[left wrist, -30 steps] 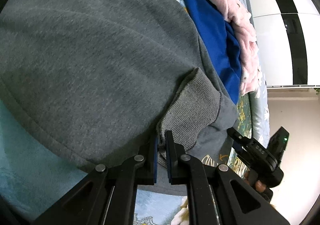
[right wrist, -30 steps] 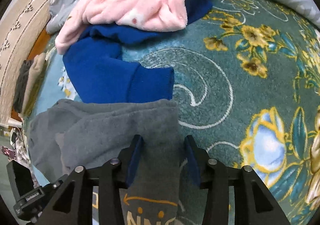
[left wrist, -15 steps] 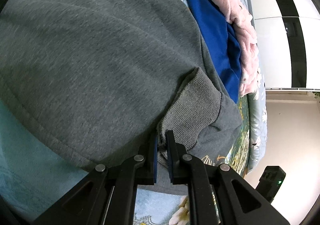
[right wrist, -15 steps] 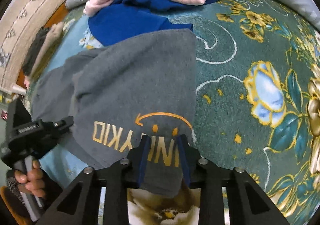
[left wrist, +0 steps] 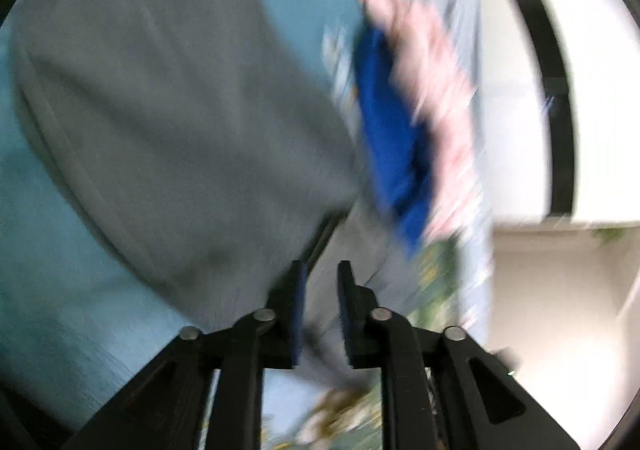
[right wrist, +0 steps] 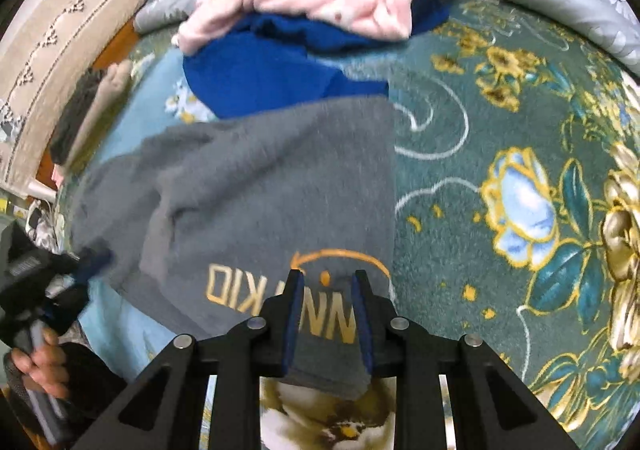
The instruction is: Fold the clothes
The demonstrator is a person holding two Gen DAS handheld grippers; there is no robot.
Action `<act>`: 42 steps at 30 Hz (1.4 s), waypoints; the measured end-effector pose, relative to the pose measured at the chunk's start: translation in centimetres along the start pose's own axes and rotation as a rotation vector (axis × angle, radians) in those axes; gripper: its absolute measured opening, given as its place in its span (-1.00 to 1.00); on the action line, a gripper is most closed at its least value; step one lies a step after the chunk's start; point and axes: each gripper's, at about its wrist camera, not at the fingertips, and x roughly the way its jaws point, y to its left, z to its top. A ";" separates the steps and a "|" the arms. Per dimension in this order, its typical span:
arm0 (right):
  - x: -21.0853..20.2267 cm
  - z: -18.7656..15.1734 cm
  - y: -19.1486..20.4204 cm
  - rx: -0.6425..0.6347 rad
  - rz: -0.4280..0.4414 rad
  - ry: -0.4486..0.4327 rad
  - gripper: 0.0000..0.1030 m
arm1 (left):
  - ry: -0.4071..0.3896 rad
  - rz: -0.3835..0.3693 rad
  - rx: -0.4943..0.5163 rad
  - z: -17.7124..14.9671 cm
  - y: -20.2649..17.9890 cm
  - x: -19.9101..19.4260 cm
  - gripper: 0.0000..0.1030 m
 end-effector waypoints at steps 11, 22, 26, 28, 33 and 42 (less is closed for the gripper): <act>0.5 0.6 2.4 -0.007 -0.002 0.014 -0.48 | -0.330 0.162 -0.326 10.5 10.3 -9.4 0.36; 0.9 1.4 1.2 0.062 -0.025 0.044 -0.48 | -0.281 0.185 -0.330 12.9 11.9 -6.8 -0.08; 0.9 1.3 1.3 0.061 -0.016 0.045 -0.48 | -0.301 0.231 -0.291 12.5 11.0 -7.4 -0.62; 0.8 1.3 1.4 0.058 -0.006 0.041 -0.48 | -0.318 0.244 -0.234 12.4 9.6 -8.2 -0.68; 0.7 1.3 1.2 0.059 0.020 0.027 -0.48 | -0.353 0.272 0.091 11.4 -0.1 -9.3 -0.71; -0.5 1.4 -0.1 0.092 0.077 -0.030 -0.48 | -0.360 0.191 0.615 2.9 -18.0 -7.9 -0.72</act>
